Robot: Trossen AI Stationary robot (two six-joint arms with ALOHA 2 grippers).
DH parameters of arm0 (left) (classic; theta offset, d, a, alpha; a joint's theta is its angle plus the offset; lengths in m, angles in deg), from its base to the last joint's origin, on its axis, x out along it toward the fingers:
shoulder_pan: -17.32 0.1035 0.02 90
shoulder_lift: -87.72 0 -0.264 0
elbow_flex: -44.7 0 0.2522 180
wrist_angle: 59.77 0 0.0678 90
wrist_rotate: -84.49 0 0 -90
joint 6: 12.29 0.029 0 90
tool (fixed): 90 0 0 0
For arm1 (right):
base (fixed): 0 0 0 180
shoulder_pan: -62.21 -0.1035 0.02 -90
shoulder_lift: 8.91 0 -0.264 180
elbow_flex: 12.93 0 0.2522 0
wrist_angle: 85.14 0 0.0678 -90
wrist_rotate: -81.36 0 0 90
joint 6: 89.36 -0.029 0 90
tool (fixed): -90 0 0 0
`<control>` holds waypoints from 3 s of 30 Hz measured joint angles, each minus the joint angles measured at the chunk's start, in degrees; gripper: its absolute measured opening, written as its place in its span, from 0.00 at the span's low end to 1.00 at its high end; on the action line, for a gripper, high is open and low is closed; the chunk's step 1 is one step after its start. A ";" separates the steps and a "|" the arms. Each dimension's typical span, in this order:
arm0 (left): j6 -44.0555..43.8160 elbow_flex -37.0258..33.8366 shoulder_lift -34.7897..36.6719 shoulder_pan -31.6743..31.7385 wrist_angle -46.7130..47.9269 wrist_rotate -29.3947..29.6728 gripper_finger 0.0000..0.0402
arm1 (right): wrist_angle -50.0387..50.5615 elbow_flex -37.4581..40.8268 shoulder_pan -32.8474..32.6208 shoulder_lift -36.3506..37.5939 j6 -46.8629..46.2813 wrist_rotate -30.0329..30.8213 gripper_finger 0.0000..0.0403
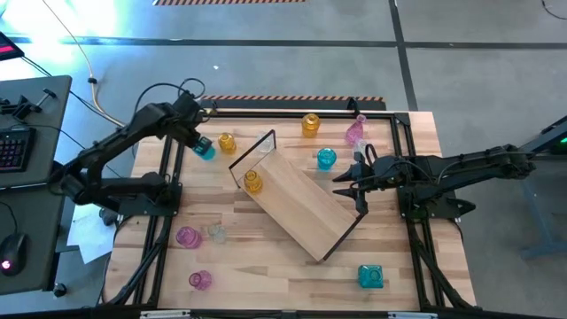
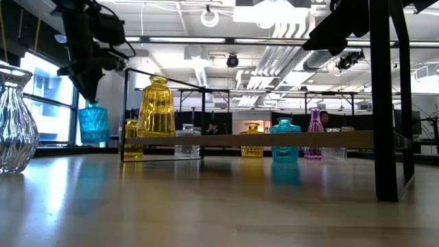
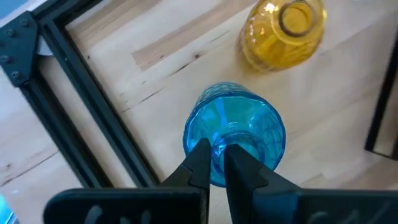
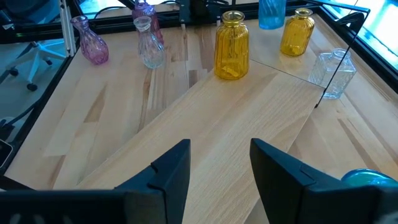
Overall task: Sort vases onto shelf
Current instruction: Put the top left blue crystal vase on the shelf
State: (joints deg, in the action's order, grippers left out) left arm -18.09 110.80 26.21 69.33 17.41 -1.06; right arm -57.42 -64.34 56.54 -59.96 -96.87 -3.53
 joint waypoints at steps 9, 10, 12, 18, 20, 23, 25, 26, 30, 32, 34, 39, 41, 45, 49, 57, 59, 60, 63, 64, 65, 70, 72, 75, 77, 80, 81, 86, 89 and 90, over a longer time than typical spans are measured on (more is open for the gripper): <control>-2.10 0.84 11.81 -1.74 0.09 -1.14 0.02 | -0.02 0.00 0.00 0.00 0.00 0.02 0.39; -2.36 1.36 12.91 -2.06 -0.03 -1.47 0.02 | -0.02 0.00 0.00 0.00 0.00 0.02 0.39; -3.04 2.72 15.02 -2.82 -0.59 -1.50 0.02 | -0.04 0.00 0.00 0.00 0.00 0.02 0.39; -5.75 6.57 19.99 -5.83 -5.68 -3.44 0.02 | -1.07 0.00 0.00 0.00 0.00 0.04 0.39; -7.16 7.44 21.07 -7.01 -8.45 -5.62 0.02 | -1.38 0.00 0.00 0.00 0.04 0.05 0.39; -9.01 8.21 21.97 -9.10 -13.13 -9.99 0.02 | -1.38 0.00 0.00 0.00 0.42 0.15 0.39; -10.45 8.57 22.15 -10.96 -17.00 -12.26 0.02 | -1.40 0.00 0.00 0.00 0.44 0.24 0.39; -10.89 8.78 22.16 -12.14 -19.02 -13.07 0.02 | -1.40 0.00 0.00 0.00 0.44 0.24 0.39; -12.29 8.96 21.09 -17.75 -26.94 -13.34 0.03 | -1.40 0.00 0.00 0.01 0.44 0.24 0.39; -12.90 8.98 19.82 -20.75 -30.27 -13.35 0.03 | -1.42 0.00 0.00 0.01 0.44 0.23 0.39; -13.11 8.98 17.98 -23.77 -32.89 -13.26 0.03 | -1.42 0.00 0.00 0.00 0.44 0.22 0.39; -12.45 8.98 11.70 -31.33 -39.08 -11.92 0.03 | -1.43 0.00 0.00 0.02 0.46 0.89 0.39; -11.65 9.06 9.09 -33.75 -40.84 -11.34 0.03 | -1.42 0.00 0.00 0.02 0.46 0.90 0.39; -9.53 12.55 2.96 -37.48 -40.20 -9.12 0.03 | -1.38 0.00 0.00 0.01 0.46 0.90 0.39; -6.83 17.99 -3.87 -40.71 -36.95 -6.74 0.03 | -1.38 0.00 0.00 0.02 0.46 0.90 0.39; -3.55 29.55 -17.34 -43.39 -22.54 -0.24 0.03 | -1.22 0.00 0.02 0.01 0.44 0.92 0.39; -3.04 30.99 -20.22 -43.47 -20.46 -0.13 0.03 | -1.16 0.00 0.00 0.02 0.46 0.92 0.39; -2.99 31.64 -21.53 -43.47 -19.54 -0.17 0.03 | -1.14 0.00 0.00 0.00 0.46 0.92 0.39; -2.00 32.91 -25.19 -43.50 -17.88 -0.28 0.03 | -0.94 0.00 0.02 0.00 0.44 0.92 0.39; -1.56 33.04 -26.31 -43.47 -17.52 -0.25 0.03 | -0.86 0.00 0.01 0.02 0.40 0.92 0.39; -1.50 33.07 -27.22 -43.47 -17.45 -0.27 0.03 | -0.76 0.00 0.00 0.01 0.21 0.92 0.39; -1.02 33.19 -30.51 -43.56 -17.19 -3.30 0.03 | 0.33 0.00 0.00 0.01 -0.03 0.92 0.39; -1.00 33.20 -31.42 -44.01 -16.13 -4.48 0.03 | 0.39 0.00 0.00 0.00 -0.04 0.92 0.39; -1.00 33.20 -32.19 -44.91 -14.98 -5.70 0.03 | 0.46 0.00 0.01 0.02 -0.02 0.93 0.39; -1.01 33.20 -32.31 -45.66 -13.72 -5.90 0.03 | 0.46 0.00 0.00 0.01 0.00 0.92 0.39; -1.05 33.20 -32.38 -46.72 -11.64 -6.97 0.03 | 0.46 0.00 0.02 0.02 0.44 0.94 0.39; -1.25 33.20 -32.38 -47.10 -11.25 -7.37 0.03 | 0.46 0.00 0.00 0.02 0.54 0.94 0.39; -1.12 33.20 -32.38 -48.99 -9.93 -7.49 0.03 | 0.38 0.00 0.00 0.02 1.02 0.96 0.39; -1.09 33.20 -32.38 -49.79 -10.02 -7.57 0.03 | -0.02 0.00 0.00 0.02 0.94 0.96 0.39; -1.00 33.20 -32.38 -50.03 -9.67 -7.61 0.03 | -0.03 0.00 0.02 0.02 0.89 0.96 0.39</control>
State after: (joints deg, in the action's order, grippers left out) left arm -19.09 144.00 -6.17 19.30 7.74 -8.68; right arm -57.45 -64.34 56.56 -59.94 -95.97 -2.57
